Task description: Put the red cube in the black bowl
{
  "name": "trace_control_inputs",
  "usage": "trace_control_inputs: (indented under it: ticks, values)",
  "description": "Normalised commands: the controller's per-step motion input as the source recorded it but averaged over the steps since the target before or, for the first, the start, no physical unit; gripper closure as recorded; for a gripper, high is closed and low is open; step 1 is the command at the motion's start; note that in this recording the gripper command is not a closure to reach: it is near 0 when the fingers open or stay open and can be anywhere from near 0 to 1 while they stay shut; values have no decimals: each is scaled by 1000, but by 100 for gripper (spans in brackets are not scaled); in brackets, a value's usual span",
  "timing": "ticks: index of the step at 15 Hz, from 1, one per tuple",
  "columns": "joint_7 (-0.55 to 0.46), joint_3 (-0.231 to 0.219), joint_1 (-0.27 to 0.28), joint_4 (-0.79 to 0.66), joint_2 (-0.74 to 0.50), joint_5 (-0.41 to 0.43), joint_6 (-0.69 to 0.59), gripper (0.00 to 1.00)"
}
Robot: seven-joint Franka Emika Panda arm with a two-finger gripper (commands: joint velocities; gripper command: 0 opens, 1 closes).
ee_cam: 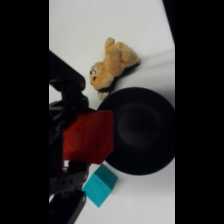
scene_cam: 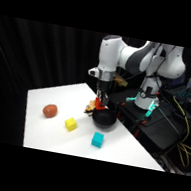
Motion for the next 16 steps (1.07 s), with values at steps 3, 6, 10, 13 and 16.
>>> trace_control_inputs:
  ticks: [3,6,10,13,16]
  values:
    - [-232,-8,-62,-208,110,282,374,100]
    - [-266,-4,-49,-16,286,294,317,100]
    - [-261,18,-56,155,247,239,146,0]
    - [-63,4,-19,200,-33,16,-138,0]
    - [196,-39,49,106,-371,-248,-424,0]
